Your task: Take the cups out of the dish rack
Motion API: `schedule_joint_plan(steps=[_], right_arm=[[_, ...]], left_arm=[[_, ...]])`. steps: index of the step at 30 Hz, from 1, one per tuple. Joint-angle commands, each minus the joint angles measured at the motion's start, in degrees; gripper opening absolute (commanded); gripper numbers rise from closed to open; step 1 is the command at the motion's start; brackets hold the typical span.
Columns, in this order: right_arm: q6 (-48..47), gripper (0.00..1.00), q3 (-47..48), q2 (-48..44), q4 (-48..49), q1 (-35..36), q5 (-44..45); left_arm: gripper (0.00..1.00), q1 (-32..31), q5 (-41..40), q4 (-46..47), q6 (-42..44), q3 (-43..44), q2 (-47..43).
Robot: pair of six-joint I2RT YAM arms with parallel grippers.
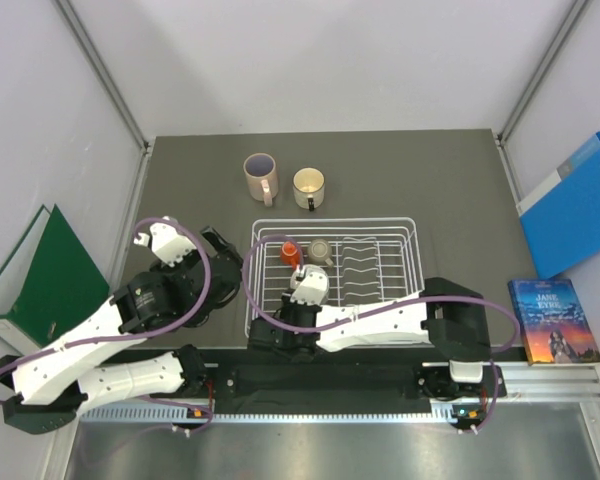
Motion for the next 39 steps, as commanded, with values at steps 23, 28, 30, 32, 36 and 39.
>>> schedule_joint_plan(steps=[23,28,30,32,36,39], right_arm=[[9.8,0.0,3.4,-11.5,-29.3,13.4,6.1],[11.3,0.0,2.6,-15.8,-30.5,13.6,10.2],[11.0,0.0,2.1,-17.7,-30.8,12.9,10.7],[10.3,0.0,1.0,-19.3,-30.2,12.3,11.0],[10.4,0.0,-0.8,-20.9,-30.5,11.7,11.1],[10.5,0.0,-0.8,-22.8,-31.2,11.7,12.7]], left_arm=[[0.99,0.1,-1.6,23.2,19.0,-0.8,4.8],[0.99,1.3,0.8,25.4,18.6,-2.0,5.9],[0.99,1.6,1.1,26.0,18.1,-2.4,5.9],[0.99,1.7,1.3,26.6,18.0,-2.7,6.2],[0.99,1.8,1.5,26.7,17.7,-2.4,7.4],[0.99,1.8,1.9,27.0,17.8,-2.4,7.8]])
